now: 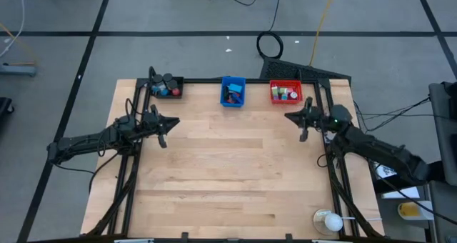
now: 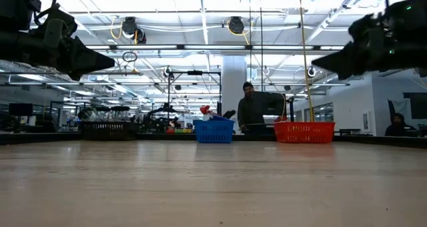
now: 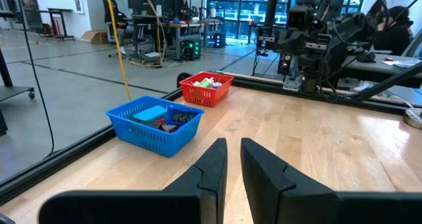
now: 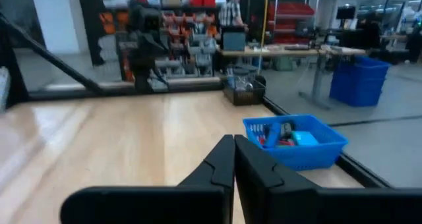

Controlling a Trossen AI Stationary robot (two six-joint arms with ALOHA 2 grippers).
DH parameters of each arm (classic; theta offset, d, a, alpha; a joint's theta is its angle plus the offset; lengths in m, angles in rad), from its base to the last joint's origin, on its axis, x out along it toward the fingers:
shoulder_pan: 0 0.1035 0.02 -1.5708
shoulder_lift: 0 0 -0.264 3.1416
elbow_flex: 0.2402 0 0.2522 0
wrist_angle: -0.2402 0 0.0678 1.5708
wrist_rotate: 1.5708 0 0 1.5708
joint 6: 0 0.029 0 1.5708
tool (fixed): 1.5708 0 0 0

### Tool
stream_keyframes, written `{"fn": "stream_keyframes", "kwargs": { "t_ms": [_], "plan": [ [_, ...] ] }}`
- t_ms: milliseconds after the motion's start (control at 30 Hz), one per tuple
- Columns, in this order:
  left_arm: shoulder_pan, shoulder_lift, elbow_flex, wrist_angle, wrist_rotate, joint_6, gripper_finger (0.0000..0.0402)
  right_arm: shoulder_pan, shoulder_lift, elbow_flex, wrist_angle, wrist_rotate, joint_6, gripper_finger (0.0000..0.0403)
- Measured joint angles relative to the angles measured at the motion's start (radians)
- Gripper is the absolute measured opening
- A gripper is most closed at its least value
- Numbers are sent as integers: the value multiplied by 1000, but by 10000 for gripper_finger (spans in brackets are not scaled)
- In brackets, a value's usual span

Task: Pick & Place Office items
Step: Return to Home Position

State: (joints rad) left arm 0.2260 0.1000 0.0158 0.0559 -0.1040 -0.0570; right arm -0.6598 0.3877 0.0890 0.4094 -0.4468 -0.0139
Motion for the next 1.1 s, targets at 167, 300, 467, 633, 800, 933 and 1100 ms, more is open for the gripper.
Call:
{"fn": "stream_keyframes", "kwargs": {
  "t_ms": [167, 300, 467, 633, 800, 933, 1100],
  "plan": [
    [0, 0, 0, 0, 0, 0, 49, 0, -164, -40, -23, -2, 21, 0],
    [0, 0, 0, 0, 0, 2, 49, 0, -253, -41, -67, -2, 0, 0],
    [0, 0, 0, 0, -7, 185, 49, 0, -332, -42, -129, 41, -28, 0],
    [0, 0, 0, 0, -9, 229, 49, 0, -386, -43, -242, 131, -32, 0],
    [3, -1, 0, 27, 20, 89, 49, 0, -386, -44, -280, 133, -41, 0],
    [44, 0, 0, 19, 71, 69, 49, 0, -386, -44, -286, 116, -56, 0],
    [153, 1, 0, 15, 174, 57, 49, 1, -386, -45, -317, 75, -27, 0]
  ]
}}
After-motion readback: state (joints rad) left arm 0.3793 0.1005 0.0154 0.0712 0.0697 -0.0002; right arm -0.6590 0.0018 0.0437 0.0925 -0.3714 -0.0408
